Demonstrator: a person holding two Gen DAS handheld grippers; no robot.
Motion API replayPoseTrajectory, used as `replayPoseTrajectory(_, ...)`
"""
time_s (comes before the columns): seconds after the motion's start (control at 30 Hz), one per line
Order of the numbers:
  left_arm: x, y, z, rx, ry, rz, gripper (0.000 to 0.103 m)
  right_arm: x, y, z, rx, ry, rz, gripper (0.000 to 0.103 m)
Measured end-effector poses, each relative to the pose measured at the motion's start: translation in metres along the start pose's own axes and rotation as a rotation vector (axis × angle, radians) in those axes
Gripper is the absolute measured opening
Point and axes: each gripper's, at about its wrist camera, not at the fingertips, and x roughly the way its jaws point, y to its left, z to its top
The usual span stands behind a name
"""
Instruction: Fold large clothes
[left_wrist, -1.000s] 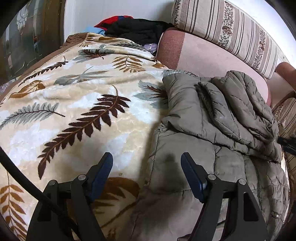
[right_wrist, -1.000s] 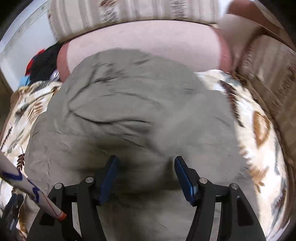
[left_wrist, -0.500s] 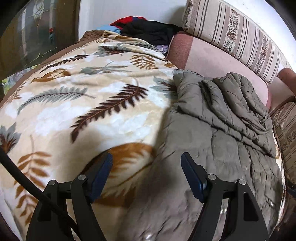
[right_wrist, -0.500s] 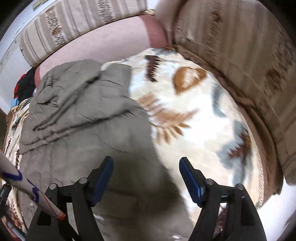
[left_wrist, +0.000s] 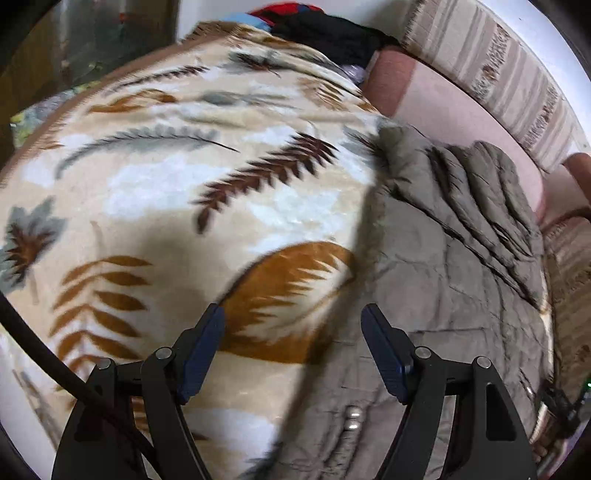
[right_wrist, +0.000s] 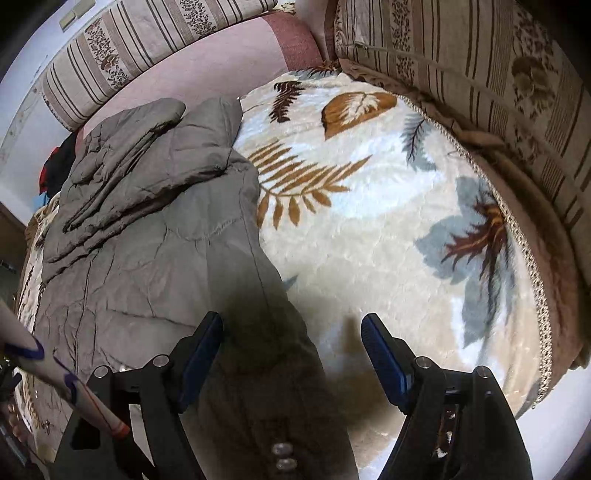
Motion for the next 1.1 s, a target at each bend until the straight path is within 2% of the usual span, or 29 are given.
replayPoseTrajectory(0.13, 0.025, -0.015, 0.005, 0.013, 0.076, -0.063, 0.075, 0.001, -0.01, 0.0, 0.033, -0.002, 0.044, 0.082)
replayPoseTrajectory(0.37, 0.07, -0.03, 0.011, -0.005, 0.246, -0.248, 0.075, 0.013, -0.024, 0.006, 0.103, 0.029, 0.151, 0.082)
replayPoseTrajectory(0.43, 0.069, -0.032, 0.008, 0.002, 0.239, -0.256, 0.076, 0.018, -0.026, 0.009, 0.123, 0.027, 0.174, 0.084)
replayPoseTrajectory(0.53, 0.066, -0.031, -0.003, -0.02, 0.277, -0.37, 0.076, 0.022, -0.027, 0.013, 0.145, 0.03, 0.219, 0.084)
replayPoseTrajectory(0.63, 0.058, -0.029, -0.019, -0.017, 0.292, -0.434, 0.076, 0.026, -0.026, 0.015, 0.147, 0.055, 0.279, 0.084)
replayPoseTrajectory(0.8, 0.043, -0.011, -0.045, -0.078, 0.297, -0.561, 0.076, 0.029, -0.026, 0.009, 0.174, 0.13, 0.451, 0.084)
replayPoseTrajectory(0.87, 0.04, -0.003, -0.054, -0.115, 0.306, -0.605, 0.076, 0.029, -0.026, 0.004, 0.173, 0.157, 0.493, 0.083)
replayPoseTrajectory(0.97, 0.036, -0.001, -0.062, -0.115, 0.302, -0.623, 0.076, 0.027, -0.025, -0.002, 0.162, 0.171, 0.513, 0.082)
replayPoseTrajectory(1.1, 0.031, -0.008, -0.081, -0.06, 0.319, -0.645, 0.076, 0.021, -0.027, -0.015, 0.157, 0.199, 0.553, 0.08)
